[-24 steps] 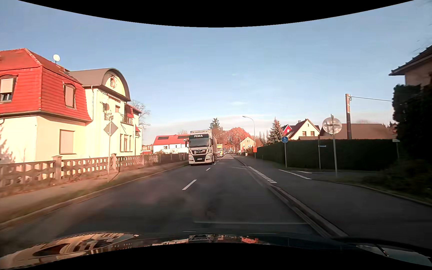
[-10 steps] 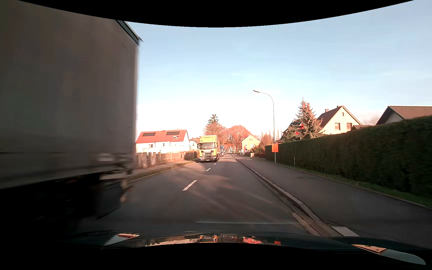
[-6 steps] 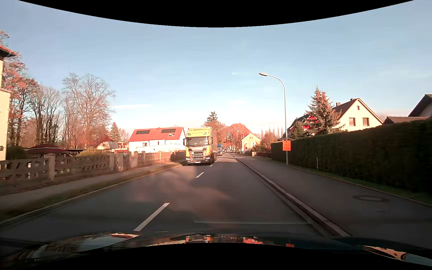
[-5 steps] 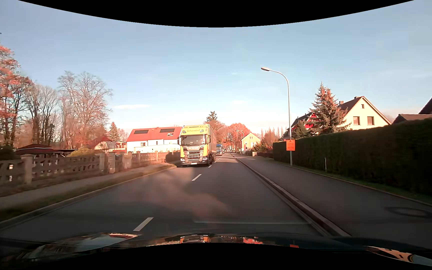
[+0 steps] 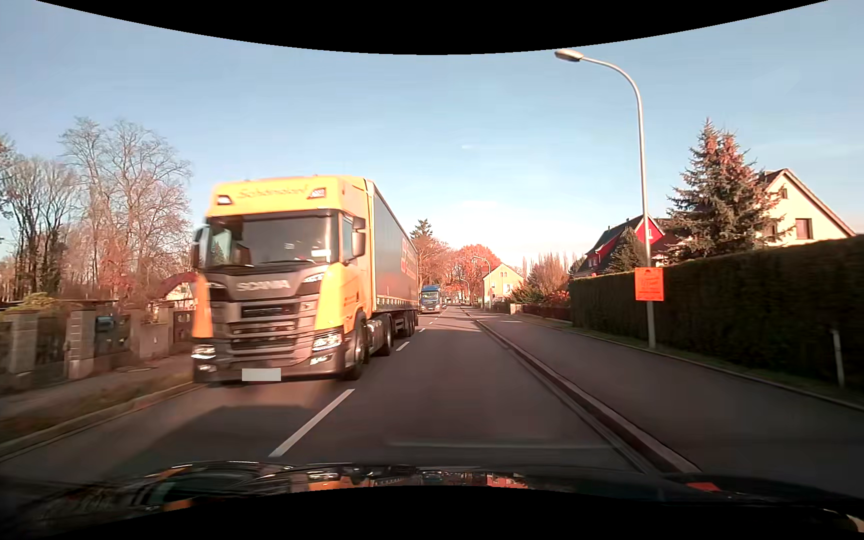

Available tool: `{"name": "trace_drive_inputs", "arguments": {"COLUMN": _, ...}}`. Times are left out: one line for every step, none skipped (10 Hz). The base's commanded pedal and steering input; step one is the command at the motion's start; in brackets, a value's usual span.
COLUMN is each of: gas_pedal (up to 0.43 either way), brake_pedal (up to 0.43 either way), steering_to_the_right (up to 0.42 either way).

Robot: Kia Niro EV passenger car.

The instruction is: Follow the waypoints while adhering to traffic rules and regulations

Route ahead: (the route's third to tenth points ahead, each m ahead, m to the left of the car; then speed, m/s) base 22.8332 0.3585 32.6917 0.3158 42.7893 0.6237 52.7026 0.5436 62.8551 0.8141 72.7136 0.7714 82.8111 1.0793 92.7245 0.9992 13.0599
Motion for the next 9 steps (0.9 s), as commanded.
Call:
{"name": "trace_drive_inputs", "arguments": {"gas_pedal": 0.118, "brake_pedal": 0.000, "steering_to_the_right": -0.001}}
{"name": "trace_drive_inputs", "arguments": {"gas_pedal": 0.118, "brake_pedal": 0.000, "steering_to_the_right": -0.002}}
{"name": "trace_drive_inputs", "arguments": {"gas_pedal": 0.118, "brake_pedal": 0.000, "steering_to_the_right": -0.003}}
{"name": "trace_drive_inputs", "arguments": {"gas_pedal": 0.118, "brake_pedal": 0.000, "steering_to_the_right": -0.003}}
{"name": "trace_drive_inputs", "arguments": {"gas_pedal": 0.118, "brake_pedal": 0.000, "steering_to_the_right": -0.003}}
{"name": "trace_drive_inputs", "arguments": {"gas_pedal": 0.118, "brake_pedal": 0.000, "steering_to_the_right": -0.003}}
{"name": "trace_drive_inputs", "arguments": {"gas_pedal": 0.118, "brake_pedal": 0.000, "steering_to_the_right": -0.003}}
{"name": "trace_drive_inputs", "arguments": {"gas_pedal": 0.118, "brake_pedal": 0.000, "steering_to_the_right": -0.003}}
{"name": "trace_drive_inputs", "arguments": {"gas_pedal": 0.118, "brake_pedal": 0.000, "steering_to_the_right": -0.003}}
